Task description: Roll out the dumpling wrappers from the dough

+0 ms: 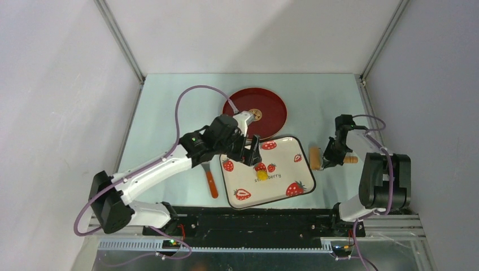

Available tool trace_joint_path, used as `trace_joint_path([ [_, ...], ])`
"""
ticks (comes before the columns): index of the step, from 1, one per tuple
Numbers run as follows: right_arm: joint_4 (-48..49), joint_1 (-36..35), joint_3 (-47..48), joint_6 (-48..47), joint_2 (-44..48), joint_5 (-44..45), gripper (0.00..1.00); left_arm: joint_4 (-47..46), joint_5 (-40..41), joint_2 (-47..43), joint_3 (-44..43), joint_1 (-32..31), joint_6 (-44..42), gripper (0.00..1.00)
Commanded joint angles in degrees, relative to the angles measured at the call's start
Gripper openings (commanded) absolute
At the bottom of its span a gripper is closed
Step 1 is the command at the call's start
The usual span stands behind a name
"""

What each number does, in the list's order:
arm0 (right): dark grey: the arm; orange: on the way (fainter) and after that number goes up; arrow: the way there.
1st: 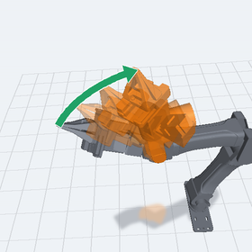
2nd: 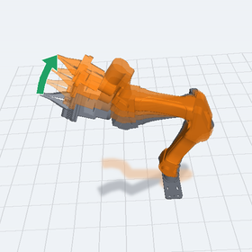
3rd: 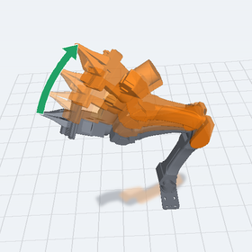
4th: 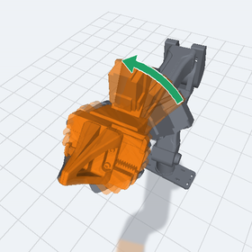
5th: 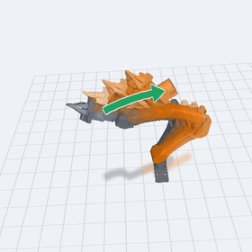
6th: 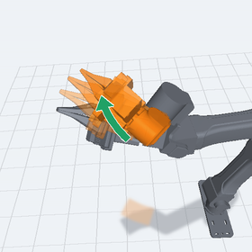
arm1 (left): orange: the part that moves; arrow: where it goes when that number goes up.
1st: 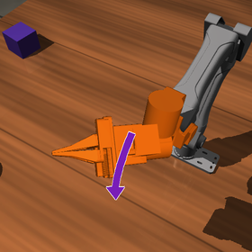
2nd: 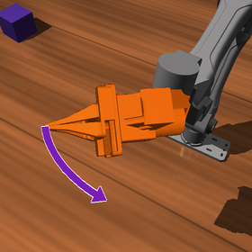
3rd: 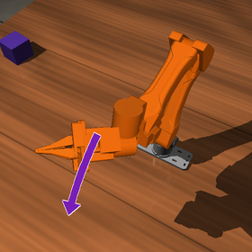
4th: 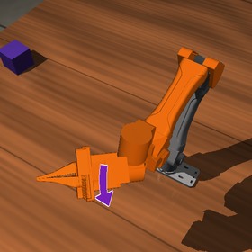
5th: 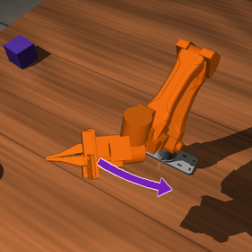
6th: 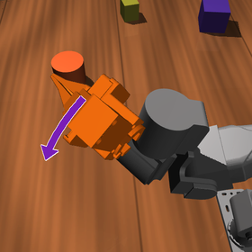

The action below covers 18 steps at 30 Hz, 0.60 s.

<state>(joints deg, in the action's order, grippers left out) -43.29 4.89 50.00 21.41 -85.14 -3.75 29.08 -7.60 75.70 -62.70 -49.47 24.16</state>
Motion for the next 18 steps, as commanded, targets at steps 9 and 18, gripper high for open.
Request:
trace_joint_path([
  [9,2.75,-13.64,0.76,2.80,-2.85,2.88,0.00,-1.06,3.26,-10.31,1.53,-0.21,2.57,0.98],
  [18,0.90,-21.91,4.88,6.18,-5.07,3.74,0.00,-1.07,2.89,-9.47,1.79,-0.10,2.76,0.98],
])
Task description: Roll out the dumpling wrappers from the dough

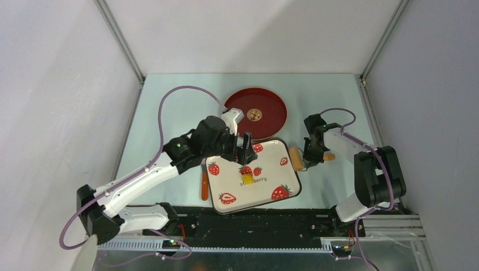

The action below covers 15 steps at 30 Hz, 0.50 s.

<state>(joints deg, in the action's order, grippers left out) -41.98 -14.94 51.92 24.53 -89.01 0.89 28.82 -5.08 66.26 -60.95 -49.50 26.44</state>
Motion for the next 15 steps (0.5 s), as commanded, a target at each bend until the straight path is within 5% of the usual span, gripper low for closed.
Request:
trace_joint_path([
  [1,-0.90,-2.05,2.94,3.41,-1.30,-0.89,0.00,-0.79,0.36,0.17,0.04,-0.08,0.49,0.98],
  [8,-3.14,0.33,2.94,3.45,1.32,3.12,0.14,-0.73,-0.35,2.89,-0.75,-0.09,0.07,0.98],
  [13,-4.26,1.76,2.98,0.93,2.24,3.99,0.59,-0.70,-1.03,5.30,-2.34,-0.14,-0.21,0.98],
  [15,-4.83,1.57,2.98,0.51,3.30,3.99,0.68,-0.77,-0.99,6.38,-2.97,-0.08,-0.75,0.98],
])
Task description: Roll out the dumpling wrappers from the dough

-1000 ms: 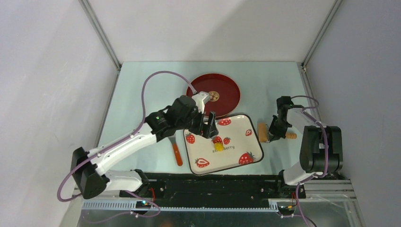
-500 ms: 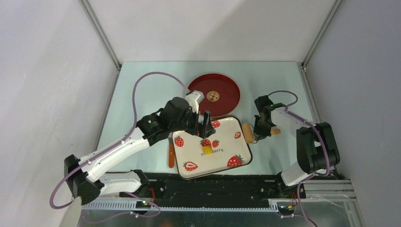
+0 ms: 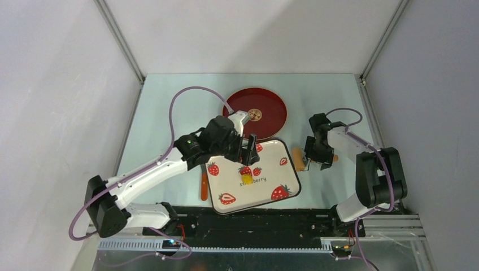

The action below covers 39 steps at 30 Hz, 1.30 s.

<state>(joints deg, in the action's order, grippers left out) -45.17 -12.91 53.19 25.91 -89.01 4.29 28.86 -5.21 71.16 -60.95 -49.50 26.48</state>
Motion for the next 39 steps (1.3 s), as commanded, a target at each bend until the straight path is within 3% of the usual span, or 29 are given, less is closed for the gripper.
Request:
trace_joint_path([
  [1,-1.88,-0.46,1.73,-1.02,3.71,0.47,0.71,-0.78,-0.90,2.46,-3.18,-0.10,-1.07,0.98],
  [7,-4.73,0.17,1.58,-1.41,7.72,0.40,0.91,-0.67,-1.70,8.56,-7.83,-0.77,-5.44,0.98],
  [11,-4.40,4.07,0.28,-3.18,11.12,-5.34,0.97,-0.66,-1.92,14.42,-12.91,-2.39,-11.14,0.98],
  [18,-5.30,13.95,-1.09,-4.71,15.68,-12.65,0.98,-0.65,-5.20,25.37,-23.58,-4.66,-20.46,0.98],
  [25,-1.22,26.98,-5.02,-2.23,20.11,-27.20,0.97,-0.66,-11.70,37.61,-37.05,-6.66,-30.53,0.98],
  [33,2.54,37.28,-8.14,-1.09,18.19,-31.29,0.90,-0.72,-7.03,50.95,-48.99,-10.67,-34.71,0.99],
  [39,6.45,42.13,-8.12,0.31,14.80,-27.50,0.87,-0.81,-5.49,56.66,-55.00,-12.28,-36.39,0.98],
])
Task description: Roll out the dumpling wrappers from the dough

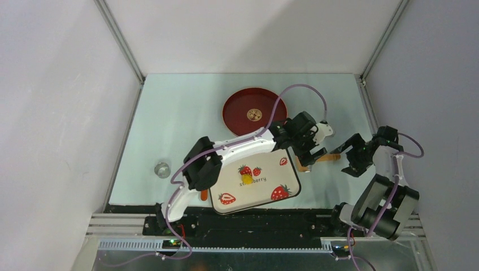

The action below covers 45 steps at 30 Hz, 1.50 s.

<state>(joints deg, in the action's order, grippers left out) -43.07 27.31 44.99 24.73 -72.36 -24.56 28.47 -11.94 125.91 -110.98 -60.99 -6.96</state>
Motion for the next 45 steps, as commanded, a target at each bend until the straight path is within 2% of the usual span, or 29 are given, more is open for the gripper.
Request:
trace_joint_path([
  [1,4.55,1.97,0.35,1.78,-2.67,2.19,0.87,-0.47,0.81,2.34,-5.40,-0.79,-3.05,0.98],
  [3,4.99,1.82,1.61,1.88,-5.43,4.34,0.86,-0.51,0.46,4.02,-6.82,-0.79,-3.62,0.98],
  [8,7.68,0.54,3.74,1.23,-12.63,5.00,0.67,-0.35,0.13,5.95,-8.90,-0.84,-5.04,0.98],
  [14,7.82,-2.80,7.50,0.50,-17.88,6.50,0.55,-0.38,-0.10,7.71,-8.74,-0.80,-5.59,0.95],
  [26,9.10,-8.27,10.34,-0.78,-21.15,3.48,0.54,-0.42,5.56,15.05,-13.23,-0.71,-3.27,0.91],
  [36,7.05,-8.23,10.58,-2.03,-18.40,0.67,0.54,-0.36,7.87,17.66,-15.09,-0.70,-2.58,0.87],
  [40,6.02,-7.31,10.62,-2.62,-16.69,-0.86,0.54,-0.35,6.91,18.06,-15.32,-0.64,-3.91,0.74],
  [42,5.55,-6.66,10.63,-2.73,-15.91,-1.40,0.54,-0.27,6.34,17.93,-14.92,-0.64,-5.00,0.63],
  [45,4.60,-5.30,10.56,-2.78,-14.34,-2.04,0.54,-0.23,4.79,17.03,-12.99,-0.71,-7.55,0.62],
])
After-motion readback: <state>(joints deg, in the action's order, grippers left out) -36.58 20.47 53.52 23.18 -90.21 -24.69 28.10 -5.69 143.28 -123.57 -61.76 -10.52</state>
